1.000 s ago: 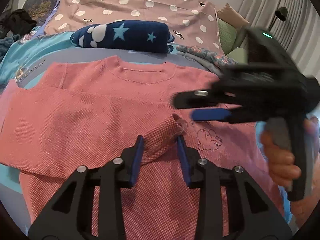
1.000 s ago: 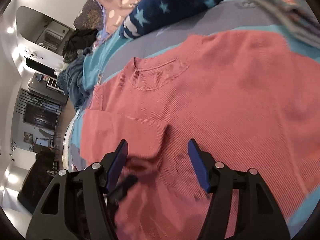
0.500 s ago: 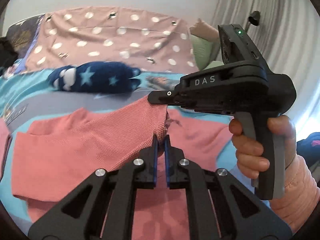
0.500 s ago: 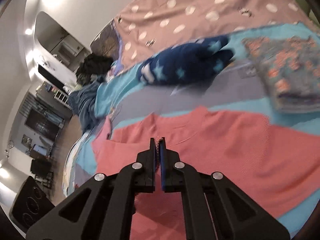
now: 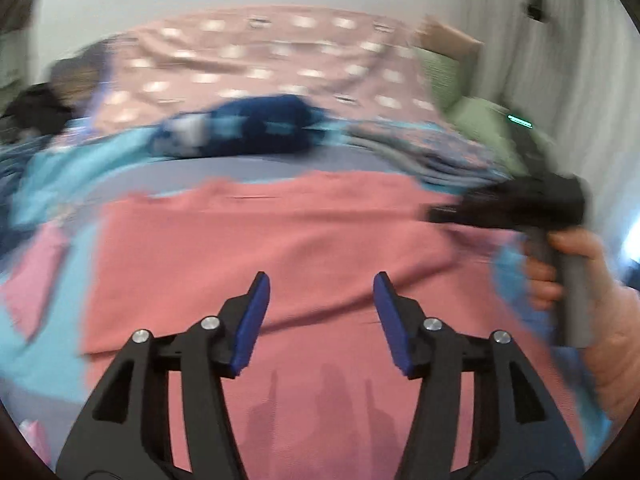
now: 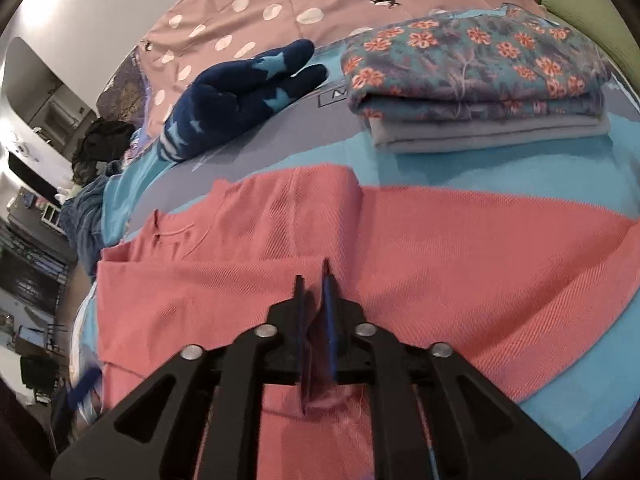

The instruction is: Fold small clothes

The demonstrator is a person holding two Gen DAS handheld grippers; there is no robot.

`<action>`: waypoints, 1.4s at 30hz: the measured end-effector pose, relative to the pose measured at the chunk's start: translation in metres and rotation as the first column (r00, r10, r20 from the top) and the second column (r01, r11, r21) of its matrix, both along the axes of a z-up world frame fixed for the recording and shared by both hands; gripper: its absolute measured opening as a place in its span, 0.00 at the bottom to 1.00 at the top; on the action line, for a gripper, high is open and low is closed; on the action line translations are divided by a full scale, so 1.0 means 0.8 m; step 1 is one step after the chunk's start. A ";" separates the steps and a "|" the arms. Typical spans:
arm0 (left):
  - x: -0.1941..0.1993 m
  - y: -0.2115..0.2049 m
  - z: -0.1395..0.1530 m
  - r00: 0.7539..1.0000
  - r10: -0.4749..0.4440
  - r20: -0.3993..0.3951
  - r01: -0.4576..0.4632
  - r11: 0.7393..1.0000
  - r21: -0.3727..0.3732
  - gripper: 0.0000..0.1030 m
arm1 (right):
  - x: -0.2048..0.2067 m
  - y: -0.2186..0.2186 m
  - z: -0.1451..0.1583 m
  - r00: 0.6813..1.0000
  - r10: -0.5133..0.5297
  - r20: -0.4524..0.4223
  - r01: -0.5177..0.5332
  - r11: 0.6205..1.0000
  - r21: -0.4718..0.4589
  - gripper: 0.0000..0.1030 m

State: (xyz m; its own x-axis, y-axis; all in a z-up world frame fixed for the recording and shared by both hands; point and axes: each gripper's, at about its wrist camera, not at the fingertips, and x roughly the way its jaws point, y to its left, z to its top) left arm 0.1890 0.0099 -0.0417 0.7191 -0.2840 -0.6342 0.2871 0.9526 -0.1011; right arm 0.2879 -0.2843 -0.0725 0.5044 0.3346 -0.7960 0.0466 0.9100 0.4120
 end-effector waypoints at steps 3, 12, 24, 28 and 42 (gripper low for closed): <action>0.007 0.076 -0.003 0.985 0.174 0.002 -0.174 0.985 -0.006 0.54 | -0.017 0.008 0.011 1.000 0.015 0.019 -0.014 0.999 -0.039 0.30; 0.018 0.225 -0.045 0.939 0.263 -0.221 -0.328 0.877 -0.350 0.54 | 0.013 0.130 0.069 0.961 0.267 0.069 -0.264 0.963 -0.057 0.45; 0.014 0.228 -0.087 0.952 0.158 -0.261 -0.270 0.835 -0.480 0.38 | 0.128 0.384 0.041 0.778 0.616 -0.124 -0.628 0.771 -0.104 0.66; 0.007 0.232 -0.082 0.963 0.118 -0.243 -0.229 0.834 -0.502 0.15 | 0.145 0.432 0.011 0.677 0.698 -0.231 -0.717 0.697 0.006 0.66; 0.004 0.242 -0.081 0.964 0.121 -0.237 -0.232 0.820 -0.523 0.27 | 0.143 0.525 -0.020 0.600 0.736 -0.313 -0.800 0.547 -0.247 0.08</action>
State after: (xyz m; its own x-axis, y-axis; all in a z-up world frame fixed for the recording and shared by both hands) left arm 0.1919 0.2033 -0.1064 0.6757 -0.5007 -0.5410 0.0425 0.7592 -0.6495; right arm 0.4026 0.1355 -0.0889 0.0437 0.2368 -0.9706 -0.7042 0.6964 0.1382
